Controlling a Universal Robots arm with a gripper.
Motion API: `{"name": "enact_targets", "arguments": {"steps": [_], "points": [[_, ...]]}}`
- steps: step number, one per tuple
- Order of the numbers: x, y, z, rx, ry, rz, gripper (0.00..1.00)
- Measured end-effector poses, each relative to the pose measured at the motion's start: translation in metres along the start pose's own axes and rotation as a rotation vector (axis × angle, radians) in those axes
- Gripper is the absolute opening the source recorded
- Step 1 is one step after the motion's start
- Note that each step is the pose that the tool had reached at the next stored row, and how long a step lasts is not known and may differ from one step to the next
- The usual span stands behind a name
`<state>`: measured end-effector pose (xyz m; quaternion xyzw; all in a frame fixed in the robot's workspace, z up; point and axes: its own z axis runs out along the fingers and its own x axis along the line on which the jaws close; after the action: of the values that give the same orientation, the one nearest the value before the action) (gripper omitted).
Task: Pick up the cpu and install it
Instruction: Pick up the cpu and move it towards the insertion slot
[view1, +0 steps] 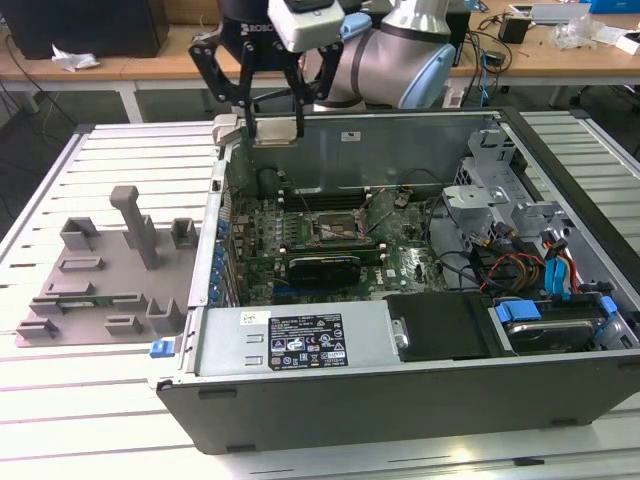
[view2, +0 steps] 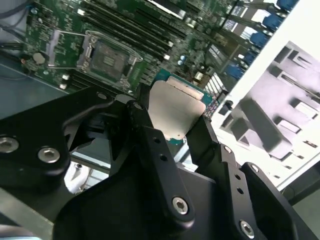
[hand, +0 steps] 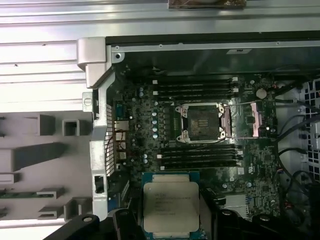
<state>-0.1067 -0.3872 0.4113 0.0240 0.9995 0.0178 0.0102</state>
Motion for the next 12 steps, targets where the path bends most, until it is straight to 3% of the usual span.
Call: {"name": "enact_targets", "arguments": {"steps": [6, 12], "points": [[-0.0248, 0.0012, 0.0005, 0.0001, 0.0000, 0.000, 0.54], [-0.0290, 0.0014, 0.0008, -0.0001, -0.0001, 0.000, 0.54]]}}
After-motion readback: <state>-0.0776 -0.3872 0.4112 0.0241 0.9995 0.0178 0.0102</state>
